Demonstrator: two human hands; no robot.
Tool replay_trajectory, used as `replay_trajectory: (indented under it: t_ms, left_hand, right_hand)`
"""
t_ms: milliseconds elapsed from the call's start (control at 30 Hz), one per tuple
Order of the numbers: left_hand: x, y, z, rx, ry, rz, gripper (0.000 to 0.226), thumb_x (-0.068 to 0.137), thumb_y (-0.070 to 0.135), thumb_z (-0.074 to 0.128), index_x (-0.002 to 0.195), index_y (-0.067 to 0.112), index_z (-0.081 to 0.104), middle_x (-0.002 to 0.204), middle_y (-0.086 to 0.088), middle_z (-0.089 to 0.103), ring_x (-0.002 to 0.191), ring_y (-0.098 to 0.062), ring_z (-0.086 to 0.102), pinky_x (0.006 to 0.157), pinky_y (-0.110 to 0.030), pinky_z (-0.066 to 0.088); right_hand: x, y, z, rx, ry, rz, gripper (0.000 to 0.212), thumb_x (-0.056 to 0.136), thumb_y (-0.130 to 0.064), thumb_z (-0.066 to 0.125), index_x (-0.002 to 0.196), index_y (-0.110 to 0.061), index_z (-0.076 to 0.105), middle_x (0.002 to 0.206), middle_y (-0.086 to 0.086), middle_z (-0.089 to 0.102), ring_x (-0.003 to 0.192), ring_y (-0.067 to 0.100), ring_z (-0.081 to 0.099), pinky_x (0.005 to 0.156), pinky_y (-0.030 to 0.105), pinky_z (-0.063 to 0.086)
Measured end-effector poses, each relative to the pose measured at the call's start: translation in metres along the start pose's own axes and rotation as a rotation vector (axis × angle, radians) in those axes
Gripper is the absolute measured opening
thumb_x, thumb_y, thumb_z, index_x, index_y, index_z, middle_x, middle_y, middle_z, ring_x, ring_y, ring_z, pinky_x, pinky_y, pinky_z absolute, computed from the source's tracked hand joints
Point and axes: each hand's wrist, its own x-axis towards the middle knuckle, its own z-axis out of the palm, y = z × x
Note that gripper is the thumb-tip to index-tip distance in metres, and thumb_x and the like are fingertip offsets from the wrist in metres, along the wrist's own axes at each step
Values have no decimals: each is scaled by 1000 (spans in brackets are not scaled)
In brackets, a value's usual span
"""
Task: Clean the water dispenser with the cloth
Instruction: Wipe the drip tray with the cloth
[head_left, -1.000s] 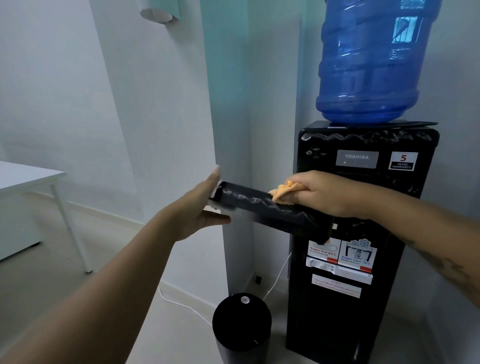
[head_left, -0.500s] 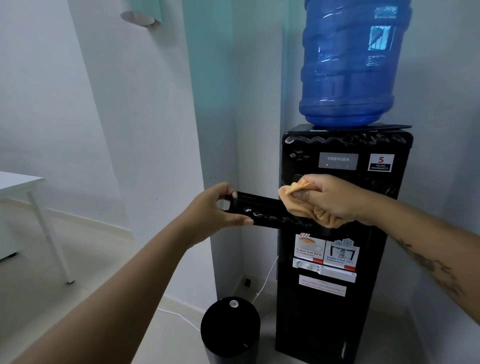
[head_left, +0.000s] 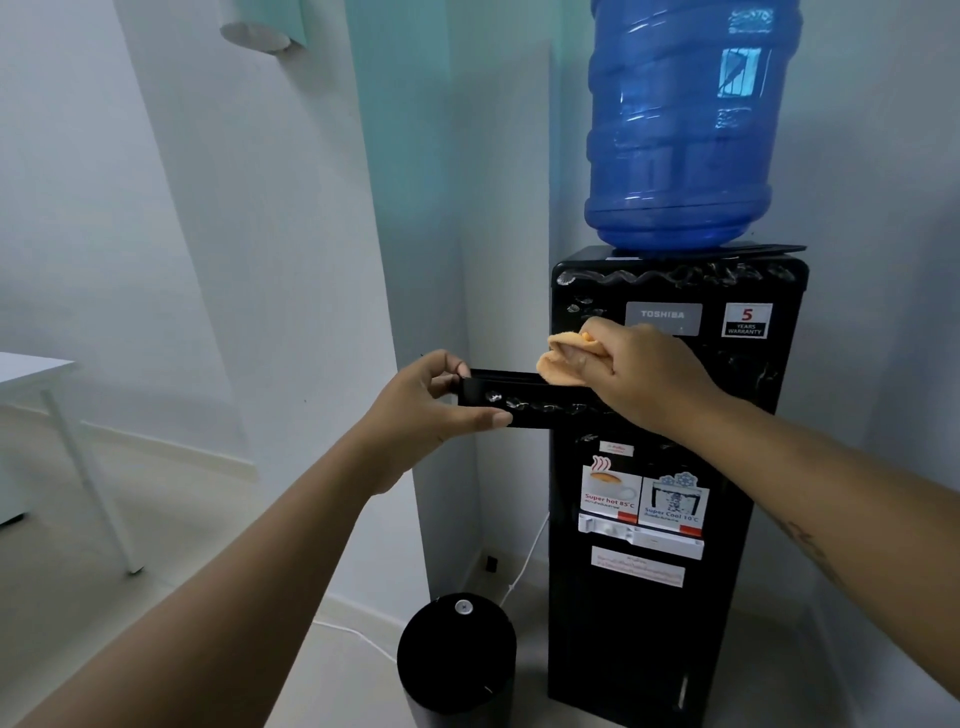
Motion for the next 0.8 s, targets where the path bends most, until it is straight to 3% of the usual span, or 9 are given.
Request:
replay_trajectory:
  t_ms: [133, 233, 333, 433, 567, 667, 733, 800]
  left_hand:
    - [0, 5, 2, -42, -22, 16, 46, 61, 20, 92, 88, 18, 55, 107, -11, 73, 99, -26, 70, 81, -28, 54]
    - [-1, 9, 1, -23, -88, -5, 61, 51, 26, 91, 99, 20, 54, 113, -11, 71, 100, -28, 71, 93, -36, 54]
    - [-5, 11, 4, 68, -134, 20, 59, 58, 20, 89, 103, 26, 53, 119, -5, 67, 96, -27, 72, 86, -33, 56]
    - [-7, 17, 9, 224, -6, 125, 47, 67, 28, 88, 102, 32, 56, 117, 8, 62, 94, -21, 70, 72, -22, 50]
    - [-6, 19, 8, 297, -4, 180, 46, 62, 29, 90, 96, 21, 59, 104, 4, 69, 92, -14, 71, 79, -35, 62]
    - [-4, 14, 10, 298, 17, 204, 42, 65, 17, 91, 94, 16, 60, 99, 0, 72, 90, -14, 73, 80, -40, 61]
    - [-3, 12, 12, 279, 45, 232, 41, 67, 15, 91, 97, 14, 63, 93, 3, 71, 85, -10, 72, 78, -33, 61]
    - [-2, 12, 12, 263, 86, 264, 36, 68, 15, 90, 91, 12, 63, 81, 5, 67, 73, -5, 67, 68, -24, 55]
  right_hand:
    - [3, 5, 2, 39, 63, -17, 45, 95, -50, 45, 75, -11, 51, 56, -2, 48, 51, 21, 50, 49, 30, 35]
    - [3, 6, 0, 94, 60, 1, 42, 97, -44, 47, 73, -10, 51, 56, -1, 49, 50, 16, 49, 46, 28, 31]
    - [2, 8, -4, 122, 73, 30, 41, 98, -41, 49, 69, -12, 48, 57, 4, 52, 53, 20, 51, 48, 30, 32]
    - [3, 6, -6, 144, 66, 47, 40, 98, -41, 49, 70, -13, 48, 57, 2, 51, 53, 17, 50, 49, 29, 32]
    - [2, 4, -9, 67, 73, 6, 31, 98, -40, 51, 73, -22, 47, 56, -6, 46, 51, 11, 46, 47, 28, 27]
    - [0, -19, -10, 113, 158, -97, 37, 95, -51, 46, 100, -18, 61, 74, -7, 57, 62, 11, 51, 52, 26, 35]
    - [1, -42, -6, 129, 154, -245, 40, 94, -52, 48, 112, -21, 64, 94, -4, 62, 82, 13, 55, 65, 30, 44]
    - [-5, -44, 6, -13, 125, -430, 38, 94, -46, 54, 119, -20, 65, 111, 4, 62, 99, 21, 54, 81, 37, 43]
